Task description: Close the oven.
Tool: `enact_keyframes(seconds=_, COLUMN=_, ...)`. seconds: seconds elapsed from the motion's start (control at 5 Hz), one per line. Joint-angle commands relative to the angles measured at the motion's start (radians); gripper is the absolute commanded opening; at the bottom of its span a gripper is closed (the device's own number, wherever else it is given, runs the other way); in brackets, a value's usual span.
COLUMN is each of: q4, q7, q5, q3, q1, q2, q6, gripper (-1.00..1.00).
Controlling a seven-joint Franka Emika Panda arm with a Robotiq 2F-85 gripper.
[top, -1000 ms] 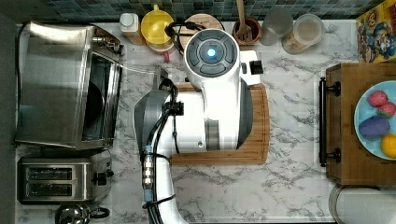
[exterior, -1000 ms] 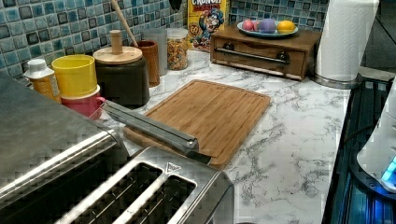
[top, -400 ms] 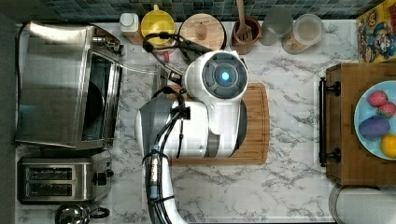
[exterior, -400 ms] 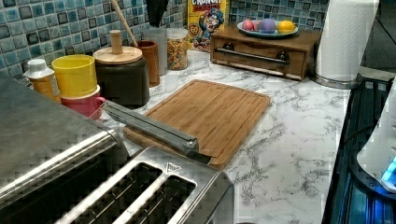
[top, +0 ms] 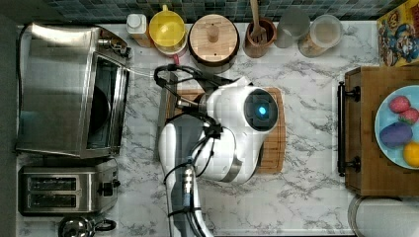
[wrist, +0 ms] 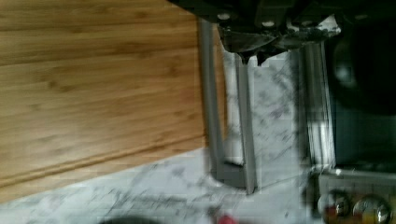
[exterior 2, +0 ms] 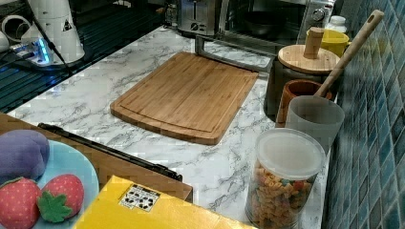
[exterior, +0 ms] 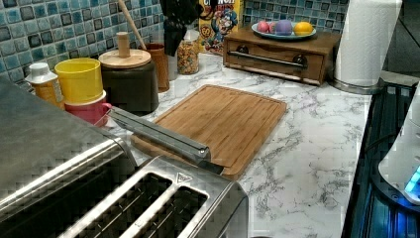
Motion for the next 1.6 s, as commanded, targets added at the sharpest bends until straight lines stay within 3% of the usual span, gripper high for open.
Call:
enact_keyframes(seconds=0.2, q4=-0.166, q7=-0.375, q5=0.334, q3=-0.059, q1=-0.026, q2=-0.037, q6=0.116, gripper=-1.0)
enact_keyframes(seconds=0.8, q4=-0.087, q7=-0.671, q5=0.619, q3=-0.045, q1=-0.044, q2=0.207, q6=0.107, gripper=-1.0)
enact_keyframes(seconds=1.4, q4=-0.049, q7=-0.841, q5=0.769, q3=-0.006, q1=-0.067, q2=0.278, q6=0.004, gripper=-1.0)
enact_keyframes(seconds=1.6, q4=-0.007, q7=-0.795, q5=0.724, q3=-0.004, q1=-0.058, q2=0.324, q6=-0.039, gripper=-1.0)
